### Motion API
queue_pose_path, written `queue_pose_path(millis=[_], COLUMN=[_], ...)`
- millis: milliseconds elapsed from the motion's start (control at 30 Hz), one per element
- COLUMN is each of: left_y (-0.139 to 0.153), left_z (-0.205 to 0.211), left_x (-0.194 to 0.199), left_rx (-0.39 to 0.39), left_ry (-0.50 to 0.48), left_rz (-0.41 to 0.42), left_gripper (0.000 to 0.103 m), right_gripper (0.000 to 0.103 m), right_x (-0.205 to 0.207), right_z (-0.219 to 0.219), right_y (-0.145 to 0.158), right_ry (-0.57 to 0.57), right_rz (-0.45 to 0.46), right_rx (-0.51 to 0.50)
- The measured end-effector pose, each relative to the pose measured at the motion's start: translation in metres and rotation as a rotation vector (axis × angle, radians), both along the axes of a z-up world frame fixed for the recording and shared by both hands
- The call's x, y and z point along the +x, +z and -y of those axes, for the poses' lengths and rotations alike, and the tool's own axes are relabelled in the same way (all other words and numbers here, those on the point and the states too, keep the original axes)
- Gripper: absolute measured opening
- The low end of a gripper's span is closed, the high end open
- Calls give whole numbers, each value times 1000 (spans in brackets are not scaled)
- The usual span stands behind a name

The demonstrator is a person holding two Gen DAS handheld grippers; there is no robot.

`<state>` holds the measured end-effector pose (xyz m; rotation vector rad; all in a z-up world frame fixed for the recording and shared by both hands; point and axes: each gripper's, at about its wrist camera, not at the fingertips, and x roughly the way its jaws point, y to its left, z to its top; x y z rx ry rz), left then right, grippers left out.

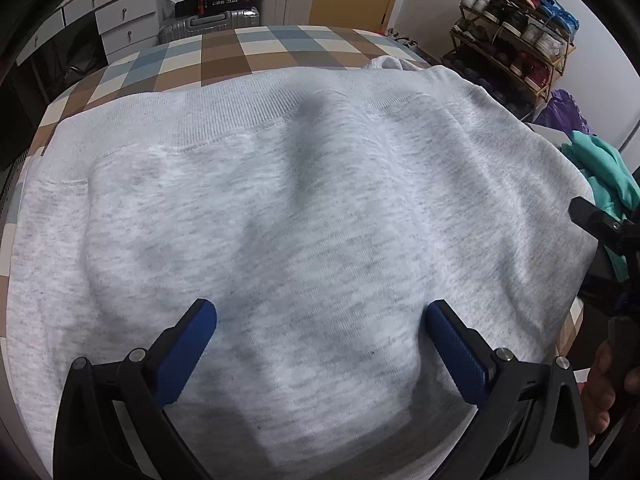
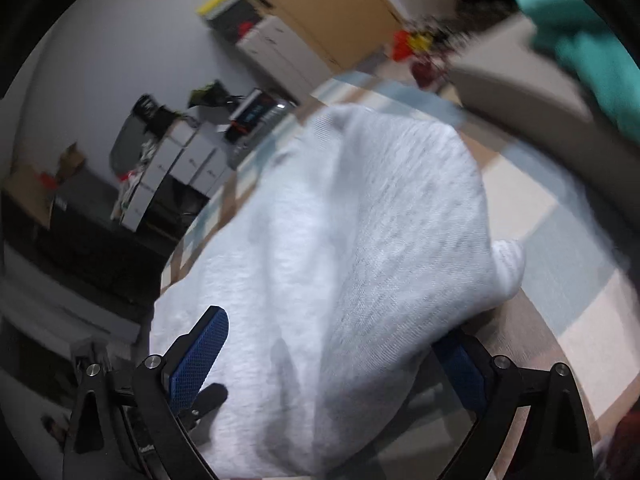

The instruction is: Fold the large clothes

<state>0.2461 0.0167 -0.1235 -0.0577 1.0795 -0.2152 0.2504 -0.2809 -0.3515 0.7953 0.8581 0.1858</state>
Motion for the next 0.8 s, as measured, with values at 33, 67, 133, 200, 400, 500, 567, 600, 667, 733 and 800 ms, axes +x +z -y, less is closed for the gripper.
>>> queue_pose_path(millis=[33, 67, 133, 200, 400, 500, 567, 600, 667, 733, 800], left_y=[0, 0, -1, -1, 0, -1, -2, -2, -2, -2, -2], left_z=[0, 0, 0, 0, -1, 3, 7, 10, 14, 24, 42], left_x=[0, 0, 1, 0, 2, 3, 4, 4, 6, 8, 11], left_rx=[1, 2, 7, 4, -4, 8, 26, 35, 32, 23, 11], left_ry=[1, 2, -1, 2, 3, -13, -16, -17, -14, -26, -61], left_rz=[-1, -1, 1, 7, 14, 23, 21, 20, 16, 14, 19], left_gripper=[102, 102, 102, 102, 102, 102, 102, 102, 102, 102, 102], right_gripper=[100, 100, 101, 101, 45, 34, 31, 29, 28, 26, 25], right_x=[7, 16, 30, 45, 32, 10, 8, -3, -6, -10, -18], right_z=[10, 16, 22, 17, 17, 41, 28, 22, 9, 3, 10], right_y=[-8, -15, -8, -3, 4, 35, 55, 61, 83, 107, 126], right_ry=[-21, -48, -65, -61, -103, -65, -37, -22, 6, 46, 94], right_rz=[-24, -54, -96, -134, -47, 9, 47, 65, 121, 195, 241], right_rx=[49, 73, 83, 40, -146, -76, -147, -177, -248, -365, -487])
